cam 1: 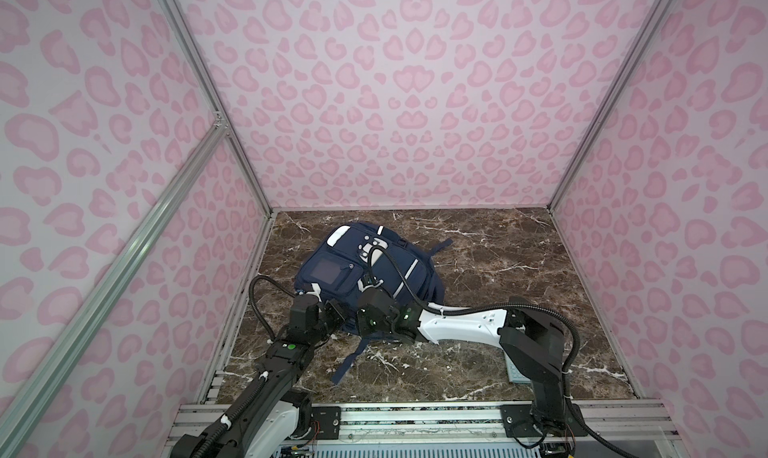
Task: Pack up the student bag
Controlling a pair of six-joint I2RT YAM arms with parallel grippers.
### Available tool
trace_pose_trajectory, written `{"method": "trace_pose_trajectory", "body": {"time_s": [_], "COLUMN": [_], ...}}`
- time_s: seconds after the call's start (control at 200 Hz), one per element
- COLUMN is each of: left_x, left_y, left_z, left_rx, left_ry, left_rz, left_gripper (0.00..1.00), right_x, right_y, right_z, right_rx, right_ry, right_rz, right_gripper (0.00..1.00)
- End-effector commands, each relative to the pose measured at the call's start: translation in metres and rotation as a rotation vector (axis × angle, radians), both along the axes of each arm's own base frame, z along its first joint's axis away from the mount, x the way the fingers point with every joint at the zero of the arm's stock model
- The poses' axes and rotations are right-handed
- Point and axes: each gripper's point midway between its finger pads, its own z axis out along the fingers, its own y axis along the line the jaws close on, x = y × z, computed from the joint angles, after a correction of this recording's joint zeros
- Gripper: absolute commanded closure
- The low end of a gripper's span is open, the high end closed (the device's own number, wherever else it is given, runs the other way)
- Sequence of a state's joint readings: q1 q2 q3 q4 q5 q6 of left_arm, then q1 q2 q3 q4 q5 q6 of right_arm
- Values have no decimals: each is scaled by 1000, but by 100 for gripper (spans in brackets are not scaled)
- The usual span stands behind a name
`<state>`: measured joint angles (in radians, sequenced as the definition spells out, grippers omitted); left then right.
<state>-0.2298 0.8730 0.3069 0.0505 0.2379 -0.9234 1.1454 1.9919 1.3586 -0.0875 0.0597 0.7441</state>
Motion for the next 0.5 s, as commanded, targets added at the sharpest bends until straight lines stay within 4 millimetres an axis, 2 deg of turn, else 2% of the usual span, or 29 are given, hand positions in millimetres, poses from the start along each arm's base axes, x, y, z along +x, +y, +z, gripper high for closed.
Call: {"method": "trace_pose_trajectory", "body": {"time_s": [0.0,0.08,0.2,0.32,0.405,0.495], "left_x": [0,-1,-2,-1,0,1], "left_y": [-14,-15,-12,-11,-11,-10], "left_z": [12,12,10,11,11,13], "left_rx": [-56,-53,-32,-21,-11,-7], "left_ry": [-38,-37,-30,-30,-30,-32], "left_rz": [-50,-53,-46,-42,-41,-39], "left_gripper": [96,96,96,96,96,97], "right_x": [-3,0,2,0,-3,-8], "right_y": [1,1,-11,-25,-28,-29], "right_z": [-15,-15,-21,-32,-28,-23], "right_rx": [-32,-38,-104,-160,-167,-152], "right_ry": [12,9,-15,-23,-39,-36], "right_rz": [5,0,-25,-28,-19,-5], "right_gripper": [76,76,77,86,90,90]}}
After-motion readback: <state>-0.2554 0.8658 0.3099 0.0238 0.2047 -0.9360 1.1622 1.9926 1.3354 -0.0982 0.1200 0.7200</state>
